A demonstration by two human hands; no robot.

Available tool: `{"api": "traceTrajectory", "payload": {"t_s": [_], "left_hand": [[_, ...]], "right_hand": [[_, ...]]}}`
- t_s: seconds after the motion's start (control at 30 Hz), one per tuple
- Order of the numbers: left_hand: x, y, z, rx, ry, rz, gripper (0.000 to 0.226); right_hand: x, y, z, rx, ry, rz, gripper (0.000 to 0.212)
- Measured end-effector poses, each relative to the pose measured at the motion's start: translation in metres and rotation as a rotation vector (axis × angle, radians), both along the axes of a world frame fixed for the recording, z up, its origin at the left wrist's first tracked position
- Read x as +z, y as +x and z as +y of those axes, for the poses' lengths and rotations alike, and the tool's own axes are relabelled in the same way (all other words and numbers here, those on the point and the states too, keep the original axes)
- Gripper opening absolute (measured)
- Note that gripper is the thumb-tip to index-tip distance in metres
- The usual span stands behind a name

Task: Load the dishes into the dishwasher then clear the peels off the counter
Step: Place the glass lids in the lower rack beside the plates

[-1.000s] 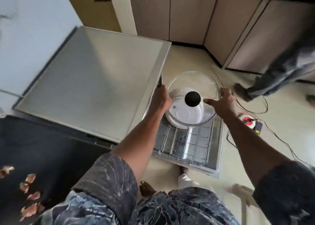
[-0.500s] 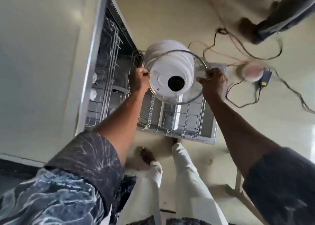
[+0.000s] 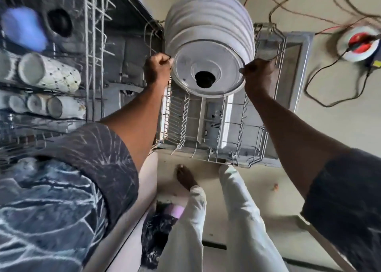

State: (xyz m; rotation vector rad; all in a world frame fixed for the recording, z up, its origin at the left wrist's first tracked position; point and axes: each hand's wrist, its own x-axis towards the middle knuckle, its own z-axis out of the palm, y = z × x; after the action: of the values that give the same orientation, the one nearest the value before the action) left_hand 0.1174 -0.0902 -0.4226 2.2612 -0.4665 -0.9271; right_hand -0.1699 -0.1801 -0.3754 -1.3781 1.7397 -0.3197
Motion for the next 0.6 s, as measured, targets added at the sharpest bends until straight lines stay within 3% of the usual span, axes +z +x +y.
{"api": "traceTrajectory", "payload": {"t_s": [0.13,0.4,0.6], "left_hand": [[0.008,-0.013,-0.002,-0.024,0.037,-0.068,0.019],[-0.019,-0.012,-0.008,-0.051,0.052,-0.09,0.007],[-0.03,-0.01,-0.003,-0.078,0.084,-0.084,0.004]], "right_hand": [[-0.021,0.0,0.005,-0.012,0.048,0.01,0.023],[-0.043,0.003,0.003,-0.017,0.069,0.006,0.03],[-0.056,0.007,0.007,-0.015,0.084,0.016,0.021]]}}
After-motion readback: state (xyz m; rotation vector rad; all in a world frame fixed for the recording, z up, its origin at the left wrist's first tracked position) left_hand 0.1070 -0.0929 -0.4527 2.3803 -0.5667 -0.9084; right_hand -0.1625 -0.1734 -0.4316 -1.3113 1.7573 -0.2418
